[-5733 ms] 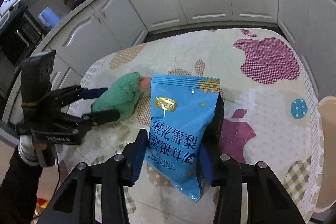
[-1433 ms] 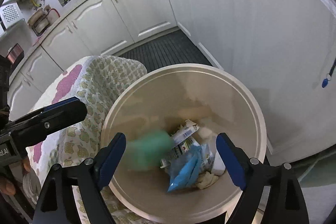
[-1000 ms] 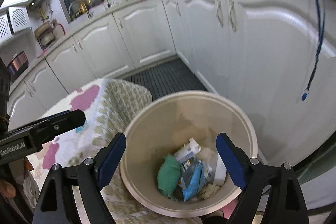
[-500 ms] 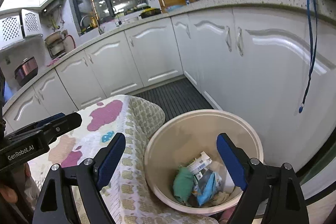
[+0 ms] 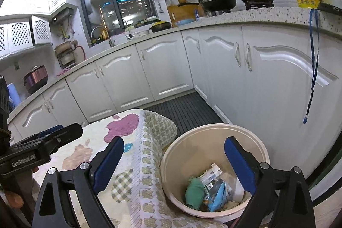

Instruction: Collect trash

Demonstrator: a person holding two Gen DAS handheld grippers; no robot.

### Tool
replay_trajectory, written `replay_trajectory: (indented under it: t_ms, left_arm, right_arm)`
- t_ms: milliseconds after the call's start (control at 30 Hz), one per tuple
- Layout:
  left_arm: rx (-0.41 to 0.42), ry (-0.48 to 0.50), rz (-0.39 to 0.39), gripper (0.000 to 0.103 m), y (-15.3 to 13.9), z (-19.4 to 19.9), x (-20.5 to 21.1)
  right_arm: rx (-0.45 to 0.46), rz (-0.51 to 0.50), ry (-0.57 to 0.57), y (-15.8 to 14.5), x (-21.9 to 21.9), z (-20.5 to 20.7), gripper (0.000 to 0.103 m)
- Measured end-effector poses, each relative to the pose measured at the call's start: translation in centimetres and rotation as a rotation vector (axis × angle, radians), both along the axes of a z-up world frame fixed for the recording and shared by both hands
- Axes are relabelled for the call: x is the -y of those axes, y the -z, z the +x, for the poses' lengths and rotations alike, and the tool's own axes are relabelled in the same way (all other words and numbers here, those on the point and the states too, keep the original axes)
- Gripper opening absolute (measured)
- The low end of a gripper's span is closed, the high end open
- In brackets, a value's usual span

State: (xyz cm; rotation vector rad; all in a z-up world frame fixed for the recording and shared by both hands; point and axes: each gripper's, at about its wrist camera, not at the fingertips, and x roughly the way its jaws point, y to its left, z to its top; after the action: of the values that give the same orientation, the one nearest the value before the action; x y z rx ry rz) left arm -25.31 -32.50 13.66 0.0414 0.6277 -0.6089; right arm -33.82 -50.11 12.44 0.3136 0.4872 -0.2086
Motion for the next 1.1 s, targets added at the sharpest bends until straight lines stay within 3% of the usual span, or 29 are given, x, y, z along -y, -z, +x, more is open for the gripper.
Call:
replay_trajectory:
  t_ms: [767, 1100]
  left_arm:
    - [0.111, -0.026, 0.039, 0.09, -1.6, -2.6, -0.2]
    - [0.106, -0.021, 0.043, 0.09, -1.6, -2.8, -0.2]
  right_arm:
    - [0.031, -0.021, 0.025, -1.4, -1.0, -2.0, 0.094]
    - [0.027, -0.024, 0.015, -1.4, -1.1, -1.7, 0.094]
